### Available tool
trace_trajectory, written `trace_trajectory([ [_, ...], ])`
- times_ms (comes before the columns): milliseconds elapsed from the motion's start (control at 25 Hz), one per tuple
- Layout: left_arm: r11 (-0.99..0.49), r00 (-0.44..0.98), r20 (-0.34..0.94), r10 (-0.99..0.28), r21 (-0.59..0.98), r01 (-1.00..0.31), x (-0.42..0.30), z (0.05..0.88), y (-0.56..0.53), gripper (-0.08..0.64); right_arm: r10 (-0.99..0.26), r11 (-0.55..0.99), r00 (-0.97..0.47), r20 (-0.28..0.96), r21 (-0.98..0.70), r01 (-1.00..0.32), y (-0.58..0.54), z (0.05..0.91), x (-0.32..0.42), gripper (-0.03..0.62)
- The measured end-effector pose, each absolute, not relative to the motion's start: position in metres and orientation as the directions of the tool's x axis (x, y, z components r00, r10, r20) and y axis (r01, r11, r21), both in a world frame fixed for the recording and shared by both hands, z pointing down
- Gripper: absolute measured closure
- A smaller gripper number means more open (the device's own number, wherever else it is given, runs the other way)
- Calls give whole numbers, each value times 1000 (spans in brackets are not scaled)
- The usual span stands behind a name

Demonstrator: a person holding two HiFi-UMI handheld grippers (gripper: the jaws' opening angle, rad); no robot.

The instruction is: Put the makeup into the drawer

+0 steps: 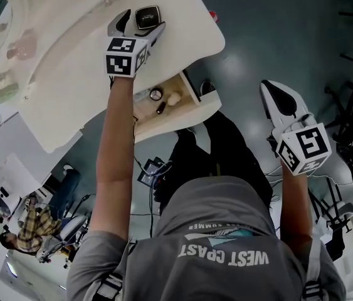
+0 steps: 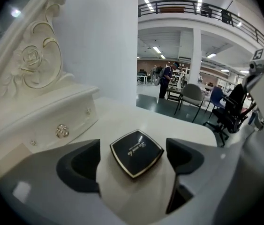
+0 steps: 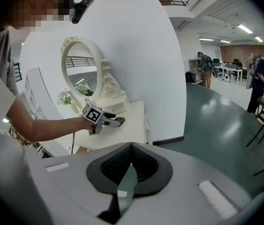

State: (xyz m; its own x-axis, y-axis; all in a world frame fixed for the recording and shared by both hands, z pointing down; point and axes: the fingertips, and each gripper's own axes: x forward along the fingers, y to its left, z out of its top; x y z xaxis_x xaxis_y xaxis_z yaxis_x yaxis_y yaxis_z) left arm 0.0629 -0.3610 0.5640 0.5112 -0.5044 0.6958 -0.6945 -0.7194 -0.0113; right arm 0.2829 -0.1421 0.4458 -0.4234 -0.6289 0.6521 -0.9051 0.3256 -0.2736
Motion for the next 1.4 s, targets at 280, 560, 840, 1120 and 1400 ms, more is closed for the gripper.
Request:
trace_trajectory([
  [280,-723,502,727,-469,11,-691,76,580,-367,81,-620,321,-416,665,-269,-908,-143,457,289,591],
  [560,-732,506,733,-455,16,-681,74,578,-366,147,-618,318,-416,667,-272,-908,-147,460,286,590],
  [840,-731,516,723,-459,23,-682,73,574,-365,170,-623,323,-416,663,-266,-908,-150,457,284,591],
  [1120,-732,531,699,-479,16,-681,68,551,-363,172,-626,333,-415,659,-256,-908,-150,449,277,591],
  [1400,-744,533,686,-495,-17,-668,52,521,-351,172,-632,369,-435,641,-245,-897,-155,435,257,591],
])
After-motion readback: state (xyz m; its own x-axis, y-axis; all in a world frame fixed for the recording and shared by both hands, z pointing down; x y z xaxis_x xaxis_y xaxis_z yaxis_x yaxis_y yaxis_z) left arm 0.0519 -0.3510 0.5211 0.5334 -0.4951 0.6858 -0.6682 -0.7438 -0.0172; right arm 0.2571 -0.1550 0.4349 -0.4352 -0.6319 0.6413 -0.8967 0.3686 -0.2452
